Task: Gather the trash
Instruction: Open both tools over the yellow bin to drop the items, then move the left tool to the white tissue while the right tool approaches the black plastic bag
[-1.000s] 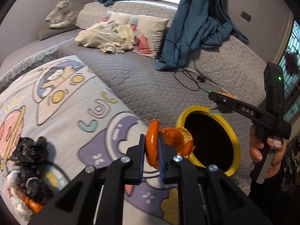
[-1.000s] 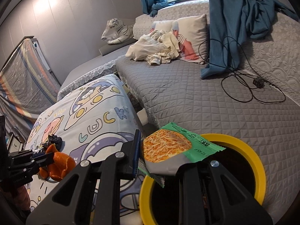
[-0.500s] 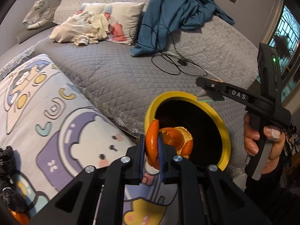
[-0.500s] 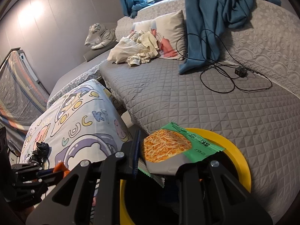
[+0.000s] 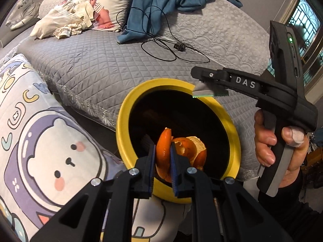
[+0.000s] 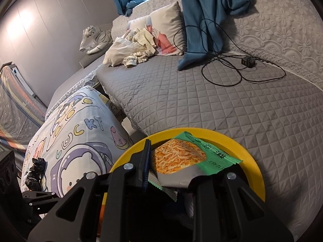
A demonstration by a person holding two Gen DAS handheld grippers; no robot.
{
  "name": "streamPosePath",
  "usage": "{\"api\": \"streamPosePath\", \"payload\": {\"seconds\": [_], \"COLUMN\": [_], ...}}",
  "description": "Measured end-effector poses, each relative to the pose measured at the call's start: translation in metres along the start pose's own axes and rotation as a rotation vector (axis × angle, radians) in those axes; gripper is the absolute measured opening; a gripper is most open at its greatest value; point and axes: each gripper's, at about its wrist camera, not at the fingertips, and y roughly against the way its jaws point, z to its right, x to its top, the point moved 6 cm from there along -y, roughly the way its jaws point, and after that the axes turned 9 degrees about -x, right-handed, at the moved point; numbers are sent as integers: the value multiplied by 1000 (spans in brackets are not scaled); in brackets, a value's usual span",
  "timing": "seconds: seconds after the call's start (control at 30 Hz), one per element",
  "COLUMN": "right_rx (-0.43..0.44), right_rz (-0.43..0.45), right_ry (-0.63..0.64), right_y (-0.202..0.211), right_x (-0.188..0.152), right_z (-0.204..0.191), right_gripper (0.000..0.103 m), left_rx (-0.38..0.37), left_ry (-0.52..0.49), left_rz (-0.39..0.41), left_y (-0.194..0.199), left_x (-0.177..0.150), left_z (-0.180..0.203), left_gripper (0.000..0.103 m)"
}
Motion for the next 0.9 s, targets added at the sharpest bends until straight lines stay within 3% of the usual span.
{"api": "streamPosePath", "payload": {"seconds": [0.23,0.37,0.4,0.7,0.9], "right_rx": [9,-5,-6,-17,11], "right_rz": [-13,-12,-12,2,16], "right_ry": [-39,-61,-64,-62,-21], "right_y": [-5,-5,-5,5,15], "right_x": [0,1,2,5,8], "right_z": [10,15,16,14,-7], "right_gripper": [24,35,35,37,38], "left_rx": [-1,-7,-2,-5,36], "left_ry": [1,5,2,48,84], "left_rz": [-7,13,19,47,90], "left_y": [-6,0,2,21,49], "left_x": [-2,-1,-1,-1,-7], "left_z": [3,5,4,-14,-37], "left_gripper": [23,46,47,48,49]}}
